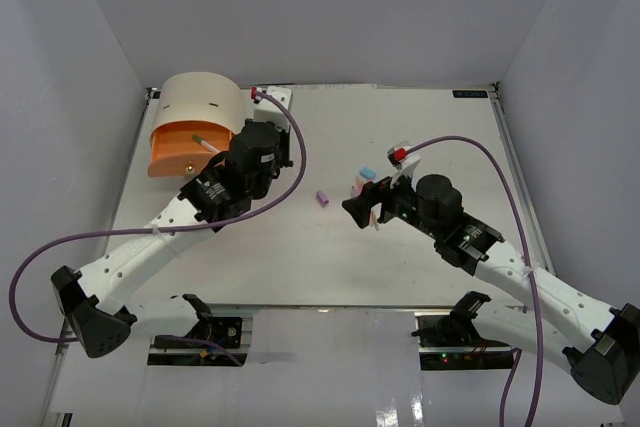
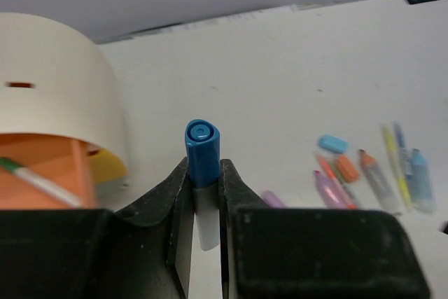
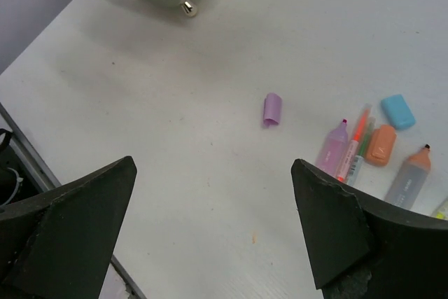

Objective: Sort the stationery into containers
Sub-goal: Place the pen in the storage box.

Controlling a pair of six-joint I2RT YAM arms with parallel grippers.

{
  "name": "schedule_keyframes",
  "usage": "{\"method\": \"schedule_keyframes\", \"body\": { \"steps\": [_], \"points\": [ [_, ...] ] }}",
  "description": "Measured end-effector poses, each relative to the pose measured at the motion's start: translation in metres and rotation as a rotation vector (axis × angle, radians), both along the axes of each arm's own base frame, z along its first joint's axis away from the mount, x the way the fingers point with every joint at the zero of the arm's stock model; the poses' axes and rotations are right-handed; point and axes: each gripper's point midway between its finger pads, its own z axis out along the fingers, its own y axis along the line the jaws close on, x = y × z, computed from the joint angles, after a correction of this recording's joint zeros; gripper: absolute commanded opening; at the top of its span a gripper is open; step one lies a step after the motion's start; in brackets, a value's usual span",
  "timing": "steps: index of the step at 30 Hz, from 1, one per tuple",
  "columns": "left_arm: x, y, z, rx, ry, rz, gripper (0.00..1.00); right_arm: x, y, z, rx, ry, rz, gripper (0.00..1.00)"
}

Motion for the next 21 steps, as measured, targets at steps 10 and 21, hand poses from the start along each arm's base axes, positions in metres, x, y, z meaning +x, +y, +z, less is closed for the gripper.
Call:
{"method": "schedule_keyframes", "body": {
  "steps": [10, 21],
  "points": [
    [0.042, 0.165, 0.027, 0.425, -0.072, 0.346, 0.15, -0.005, -0.018, -0.029, -0.062, 0.015, -0.040, 0.98],
    [0.061, 0.206, -0.009, 0.656, -0.023, 0.388, 0.29, -0.009, -0.023, -0.040, -0.085, 0.017, -0.037, 0.97]
  ]
}}
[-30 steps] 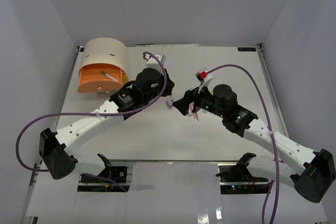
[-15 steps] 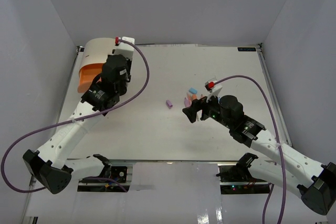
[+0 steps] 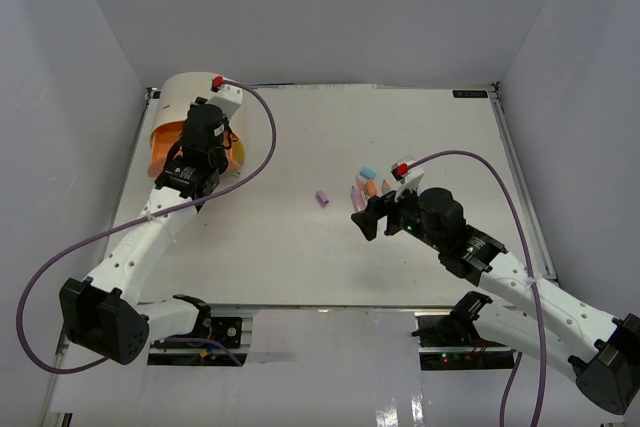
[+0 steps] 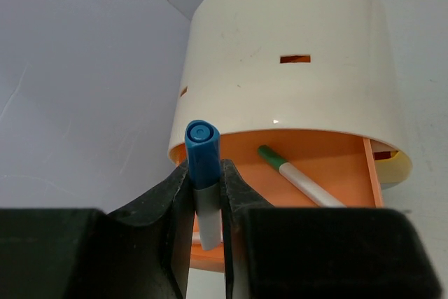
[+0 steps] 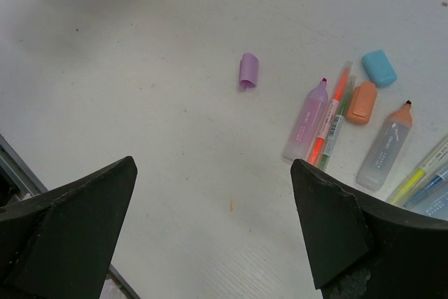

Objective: Sort the stationery into containers
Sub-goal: Place the pen in the storage box.

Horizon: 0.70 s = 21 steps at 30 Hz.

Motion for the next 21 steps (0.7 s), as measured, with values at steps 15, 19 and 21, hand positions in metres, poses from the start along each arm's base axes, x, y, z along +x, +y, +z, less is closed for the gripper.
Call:
{"method": "schedule_keyframes", "body": {
  "steps": [15, 19, 21],
  "points": [
    [-0.012, 0.008, -0.014, -0.016, 0.008, 0.009, 0.66, -0.002, -0.004, -0.003, -0.008, 0.004, -0.006, 0.96],
    [-0.014, 0.008, -0.009, -0.070, -0.001, 0.024, 0.77, -0.004, -0.007, -0.005, -0.016, 0.010, -0.009, 0.96],
    [-0.017, 0.007, -0.006, -0.132, -0.011, 0.034, 0.84, -0.005, -0.008, -0.004, -0.015, 0.007, -0.012, 0.96]
  ]
}}
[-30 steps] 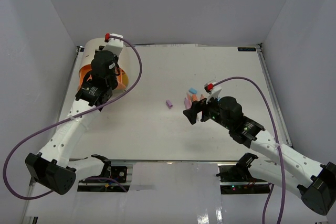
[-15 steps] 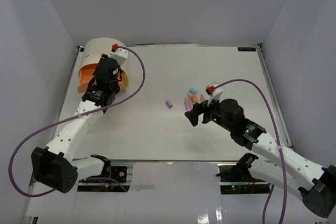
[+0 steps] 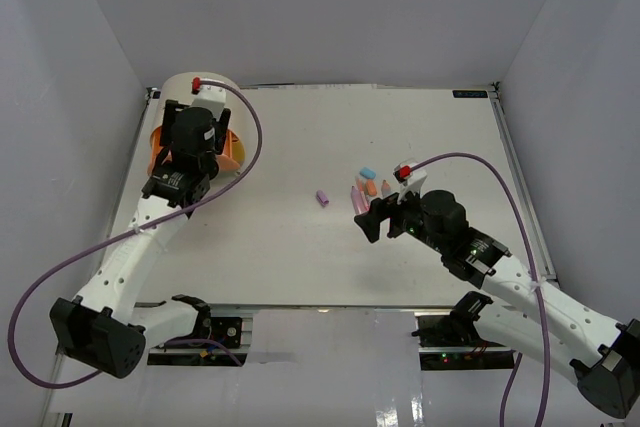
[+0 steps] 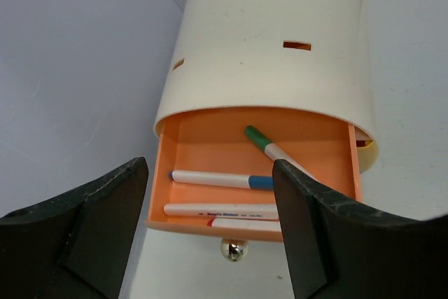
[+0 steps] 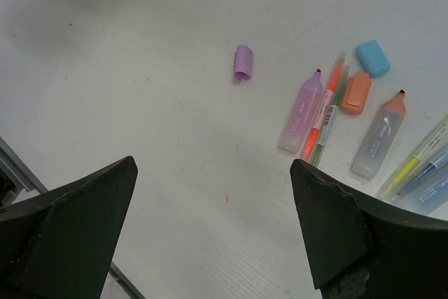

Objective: Sort the stationery into containers
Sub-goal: Place the pen in the storage box, then close the drawer in the storage box.

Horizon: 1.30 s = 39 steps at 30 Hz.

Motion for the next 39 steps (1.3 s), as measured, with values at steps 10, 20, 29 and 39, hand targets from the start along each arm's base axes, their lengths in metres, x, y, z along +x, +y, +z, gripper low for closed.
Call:
{"method": "schedule_keyframes", "body": {
  "steps": [10, 20, 29, 39],
  "points": [
    [-0.074, 0.003, 0.039, -0.433, -0.182, 0.010, 0.95, -0.005, -0.009, -0.003, -0.002, -0.005, -0.015, 0.96],
    [-0.103, 0.003, -0.038, -0.547, -0.073, 0.066, 0.98, -0.009, -0.023, -0.001, 0.007, -0.033, -0.052, 0.91],
    [-0.101, 0.001, -0.091, -0.536, 0.013, 0.091, 0.98, -0.008, -0.041, -0.002, -0.007, -0.072, -0.118, 0.90],
    [-0.073, 0.023, -0.093, -0.502, -0.022, 0.133, 0.79, -0.010, -0.048, -0.023, -0.058, -0.048, -0.131, 0.90]
  ]
}}
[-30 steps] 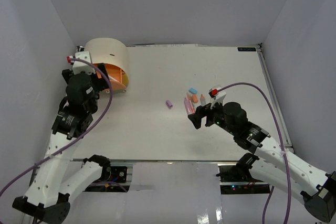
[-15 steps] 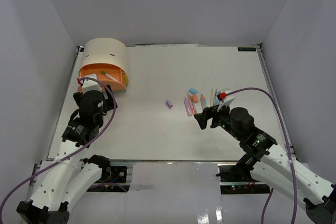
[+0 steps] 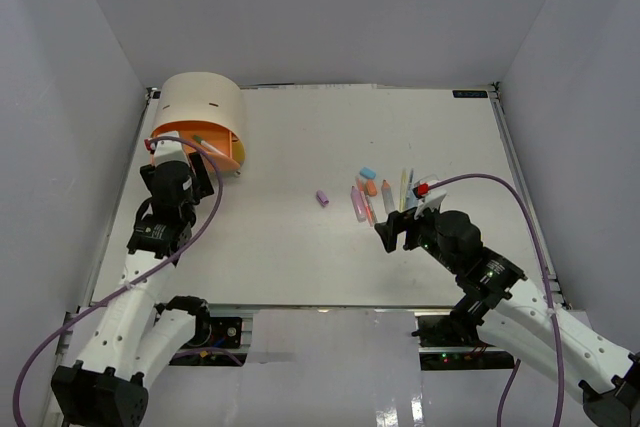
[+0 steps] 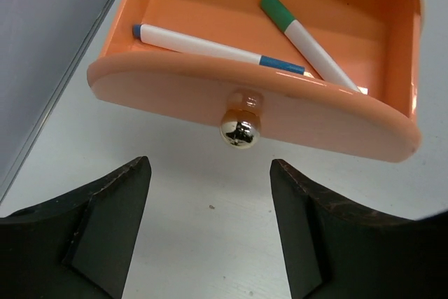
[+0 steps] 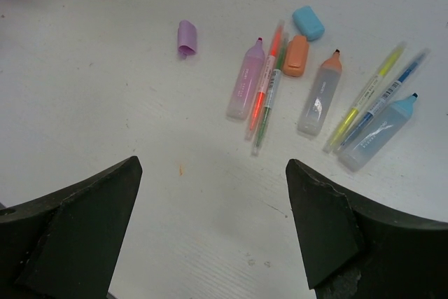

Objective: Sort the stationery into containers
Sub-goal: Close the drawer in the storage box.

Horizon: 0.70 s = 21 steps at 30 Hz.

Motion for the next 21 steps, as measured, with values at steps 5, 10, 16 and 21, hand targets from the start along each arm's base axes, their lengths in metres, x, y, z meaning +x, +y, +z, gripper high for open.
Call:
{"method": "schedule_keyframes", "body": {
  "steps": [5, 10, 16, 21],
  "points": [
    [0.016, 0.008, -0.003, -0.008, 0.022, 0.004, 0.71, 0.000, -0.001, 0.003, 0.008, -0.012, -0.004, 0.90],
    [0.027, 0.007, 0.002, -0.020, 0.020, -0.018, 0.59, 0.000, -0.002, 0.006, 0.013, -0.019, -0.007, 0.90],
    [0.039, 0.006, 0.015, -0.018, -0.001, -0.035, 0.50, 0.000, -0.002, 0.005, 0.009, -0.016, -0.006, 0.90],
    [0.050, 0.005, 0.022, -0.023, -0.019, -0.047, 0.49, 0.001, -0.001, 0.002, 0.003, -0.009, -0.006, 0.90]
  ]
}}
